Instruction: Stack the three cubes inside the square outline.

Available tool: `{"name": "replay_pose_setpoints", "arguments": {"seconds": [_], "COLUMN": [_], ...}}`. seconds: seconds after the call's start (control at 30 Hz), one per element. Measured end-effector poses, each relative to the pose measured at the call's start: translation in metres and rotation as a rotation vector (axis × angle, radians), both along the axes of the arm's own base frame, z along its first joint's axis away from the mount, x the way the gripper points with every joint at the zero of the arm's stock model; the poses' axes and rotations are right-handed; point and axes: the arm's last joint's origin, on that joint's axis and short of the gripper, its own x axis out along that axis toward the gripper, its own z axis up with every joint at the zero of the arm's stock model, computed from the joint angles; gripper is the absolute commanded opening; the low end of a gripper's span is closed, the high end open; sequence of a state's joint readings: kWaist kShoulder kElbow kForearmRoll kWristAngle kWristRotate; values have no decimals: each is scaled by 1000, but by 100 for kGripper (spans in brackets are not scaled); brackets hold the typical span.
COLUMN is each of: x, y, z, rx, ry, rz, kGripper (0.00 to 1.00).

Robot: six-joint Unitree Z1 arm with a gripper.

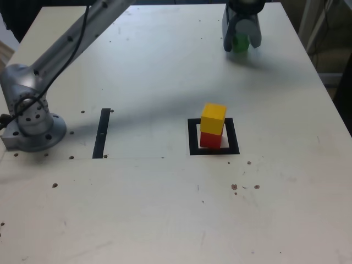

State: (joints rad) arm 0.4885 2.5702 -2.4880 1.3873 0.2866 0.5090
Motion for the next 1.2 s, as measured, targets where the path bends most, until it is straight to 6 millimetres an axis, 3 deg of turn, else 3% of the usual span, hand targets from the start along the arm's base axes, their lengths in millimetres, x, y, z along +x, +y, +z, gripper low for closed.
{"name": "replay_pose_setpoints", "arguments": {"seconds": [0.4, 0.5, 0.6, 0.83, 0.97, 1.2], "x": [-6, -9, -15, -26, -46, -82], "y": [-15, -25, -47, -92, -123, -203], "z": [12, 25, 51, 85, 104, 137], "rx": [-65, -66, -55, -84, -162, -210], "ry": [16, 22, 31, 42, 28, 25], "rz": [-20, -37, -70, -148, -183, -303], "kGripper": [14, 14, 14, 14, 14, 14]}}
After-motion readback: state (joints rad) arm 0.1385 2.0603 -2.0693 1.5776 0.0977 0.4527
